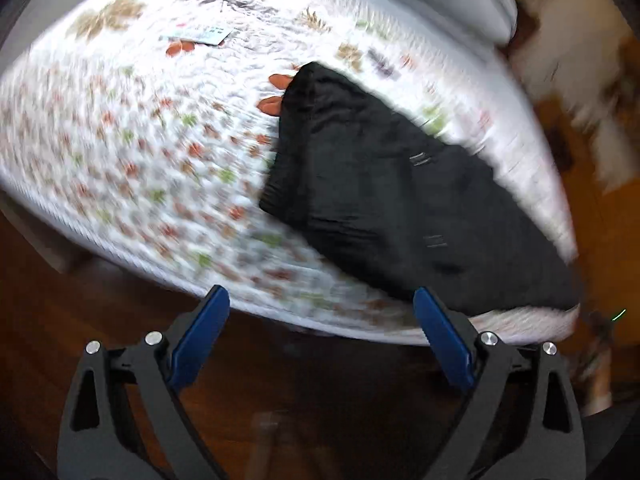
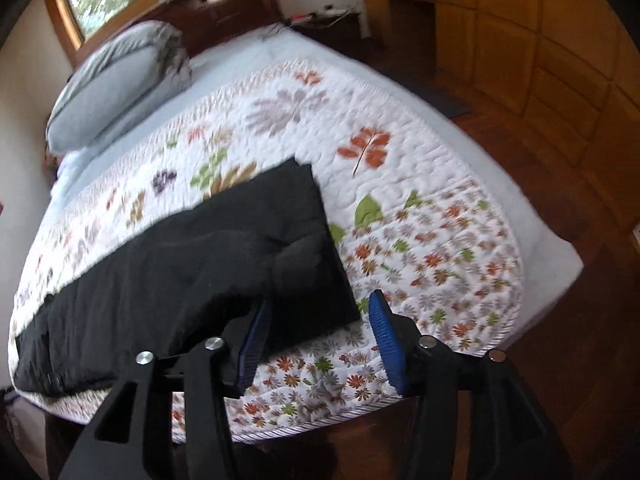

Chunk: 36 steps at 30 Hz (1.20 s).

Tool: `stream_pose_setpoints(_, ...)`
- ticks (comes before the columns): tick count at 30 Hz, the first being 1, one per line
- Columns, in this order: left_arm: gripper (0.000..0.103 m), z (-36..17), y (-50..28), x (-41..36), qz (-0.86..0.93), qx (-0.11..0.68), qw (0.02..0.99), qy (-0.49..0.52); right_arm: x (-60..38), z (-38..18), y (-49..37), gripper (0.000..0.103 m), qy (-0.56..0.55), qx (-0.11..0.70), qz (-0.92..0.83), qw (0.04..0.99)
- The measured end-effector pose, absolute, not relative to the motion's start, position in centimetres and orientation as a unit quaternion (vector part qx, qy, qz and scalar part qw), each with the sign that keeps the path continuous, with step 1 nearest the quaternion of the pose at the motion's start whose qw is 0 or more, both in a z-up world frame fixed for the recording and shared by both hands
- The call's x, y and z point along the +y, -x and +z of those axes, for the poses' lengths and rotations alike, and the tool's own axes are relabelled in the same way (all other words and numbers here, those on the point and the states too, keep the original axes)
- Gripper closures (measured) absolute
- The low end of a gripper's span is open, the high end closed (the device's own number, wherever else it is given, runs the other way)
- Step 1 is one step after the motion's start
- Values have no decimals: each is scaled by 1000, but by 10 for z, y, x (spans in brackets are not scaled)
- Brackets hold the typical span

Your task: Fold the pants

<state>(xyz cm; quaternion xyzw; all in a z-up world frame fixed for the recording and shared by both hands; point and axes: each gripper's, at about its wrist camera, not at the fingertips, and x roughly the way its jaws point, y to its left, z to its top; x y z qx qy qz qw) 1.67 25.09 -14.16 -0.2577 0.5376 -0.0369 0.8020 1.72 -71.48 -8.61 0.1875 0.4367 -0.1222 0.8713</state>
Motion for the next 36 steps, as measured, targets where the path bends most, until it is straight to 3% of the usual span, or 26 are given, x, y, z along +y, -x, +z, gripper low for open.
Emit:
stream_pose_setpoints(5, 9, -169, -8, 226, -74, 514, 788, 330, -705, -61, -7, 50, -242, 382, -108, 885)
stream_pose_setpoints(13, 12, -173, -41, 217, -81, 452, 822, 336, -652, -59, -20, 48, -218, 399, -51, 889)
stream_pose_setpoints(18, 47, -166, -59, 234, -51, 432, 836, 334, -635, -78, -24, 48, -226, 416, -32, 880)
stream_pose_setpoints(20, 58, -186, -64, 244, -6, 473, 825, 310, -633, -86, -23, 46, -233, 423, -30, 875)
stream_pose_setpoints(23, 57, -189, -55, 248, -12, 468, 823, 322, -637, -93, -19, 44, -243, 430, -35, 869)
stream_pose_setpoints(27, 22, -149, -18, 254, 40, 421, 855, 301, -665, -92, 5, 31, -266, 414, -77, 867)
stream_pose_setpoints(32, 20, -97, 14, 245, 76, 379, 892, 236, -700, -117, 23, 30, -358, 402, -73, 839)
stream_pose_setpoints(36, 14, -81, -15, 201, 21, 393, 897, 200, -708, -142, 13, 30, -413, 389, -43, 822)
